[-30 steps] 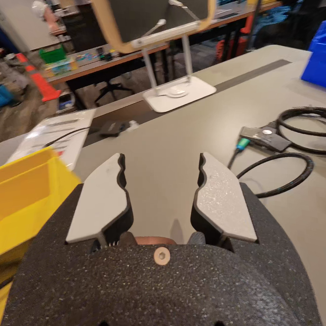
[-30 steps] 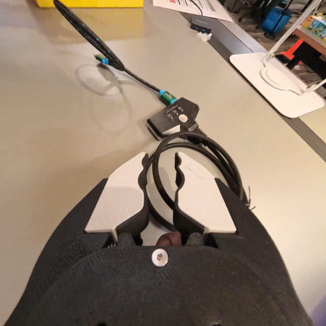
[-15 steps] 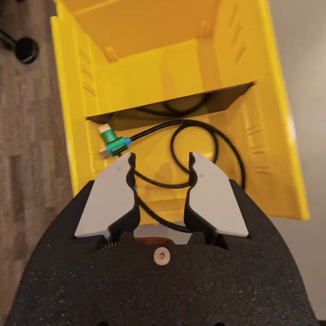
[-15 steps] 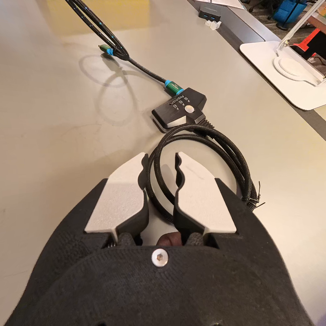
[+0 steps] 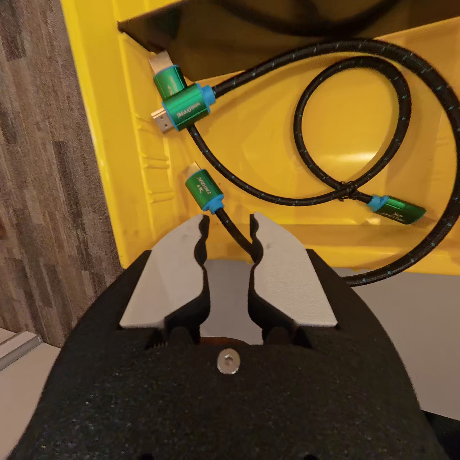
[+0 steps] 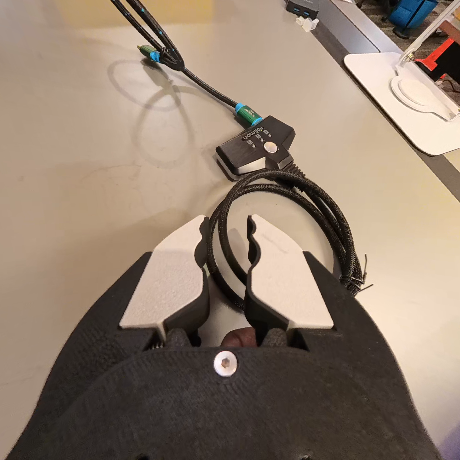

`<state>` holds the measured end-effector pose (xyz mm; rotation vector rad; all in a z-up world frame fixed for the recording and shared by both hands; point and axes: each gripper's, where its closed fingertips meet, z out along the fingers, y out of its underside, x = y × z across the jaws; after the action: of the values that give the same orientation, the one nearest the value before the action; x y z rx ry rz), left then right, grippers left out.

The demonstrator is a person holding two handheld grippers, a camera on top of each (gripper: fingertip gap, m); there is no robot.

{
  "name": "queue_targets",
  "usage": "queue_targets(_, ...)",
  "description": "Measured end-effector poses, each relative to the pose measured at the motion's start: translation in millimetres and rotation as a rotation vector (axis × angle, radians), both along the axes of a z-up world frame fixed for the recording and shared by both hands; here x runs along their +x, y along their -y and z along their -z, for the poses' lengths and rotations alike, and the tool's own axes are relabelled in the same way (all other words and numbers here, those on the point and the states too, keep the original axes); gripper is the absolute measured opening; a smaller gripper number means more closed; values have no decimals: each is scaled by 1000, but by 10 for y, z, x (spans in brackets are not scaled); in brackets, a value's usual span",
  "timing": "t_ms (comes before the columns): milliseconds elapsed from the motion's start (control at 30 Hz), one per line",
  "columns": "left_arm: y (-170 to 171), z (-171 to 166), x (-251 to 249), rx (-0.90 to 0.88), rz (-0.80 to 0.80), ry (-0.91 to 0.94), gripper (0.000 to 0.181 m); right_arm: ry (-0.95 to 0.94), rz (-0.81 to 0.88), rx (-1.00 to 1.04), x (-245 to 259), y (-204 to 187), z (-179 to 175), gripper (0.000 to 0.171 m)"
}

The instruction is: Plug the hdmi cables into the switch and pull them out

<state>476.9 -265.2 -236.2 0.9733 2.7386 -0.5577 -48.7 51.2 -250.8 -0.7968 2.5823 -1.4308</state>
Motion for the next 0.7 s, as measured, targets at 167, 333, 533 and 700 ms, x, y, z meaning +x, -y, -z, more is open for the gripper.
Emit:
queue_targets(167,121,-122,-59,-116,16,-71,11,13,3,-7,-4,-2,-23,29)
queue_targets(333,176,-750,-127,-342,49,-94,8,6,0,-9,4,-7,-25,29)
queue_targets(533,-16,-2032,-332,-701,138,-99,7,9,0,-15,9,-9,-40,29)
queue_targets(700,-546,-3276,-715,-1011,269,-211,6,18,2,-16,7,-11,-47,29)
